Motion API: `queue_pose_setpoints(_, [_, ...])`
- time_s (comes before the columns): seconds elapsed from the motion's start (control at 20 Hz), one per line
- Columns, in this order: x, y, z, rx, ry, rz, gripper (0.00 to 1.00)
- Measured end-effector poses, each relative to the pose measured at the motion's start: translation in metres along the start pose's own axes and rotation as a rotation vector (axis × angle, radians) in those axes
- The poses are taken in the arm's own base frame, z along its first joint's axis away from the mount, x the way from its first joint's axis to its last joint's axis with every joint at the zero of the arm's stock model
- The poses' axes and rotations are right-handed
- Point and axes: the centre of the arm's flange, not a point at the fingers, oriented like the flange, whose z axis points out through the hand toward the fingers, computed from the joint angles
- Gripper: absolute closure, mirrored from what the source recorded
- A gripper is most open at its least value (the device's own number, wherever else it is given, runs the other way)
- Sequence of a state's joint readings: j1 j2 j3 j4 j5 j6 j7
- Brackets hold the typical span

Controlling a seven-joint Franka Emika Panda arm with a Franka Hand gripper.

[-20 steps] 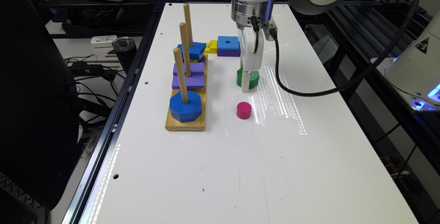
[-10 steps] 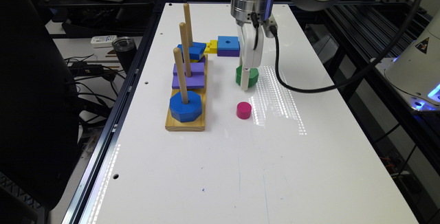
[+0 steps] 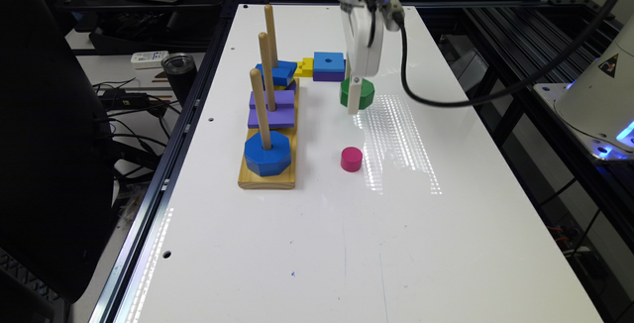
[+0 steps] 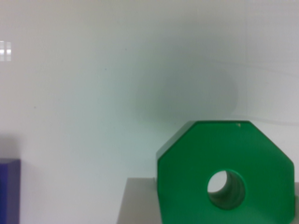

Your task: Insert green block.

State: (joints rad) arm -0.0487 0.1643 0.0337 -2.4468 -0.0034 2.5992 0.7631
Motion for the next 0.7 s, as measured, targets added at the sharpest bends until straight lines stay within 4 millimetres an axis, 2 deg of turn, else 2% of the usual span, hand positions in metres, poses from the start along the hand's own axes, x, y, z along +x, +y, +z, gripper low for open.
queue_pose_setpoints(0.7, [-0.006,0.005,-0.076,0.005,0.014,0.0,1.0])
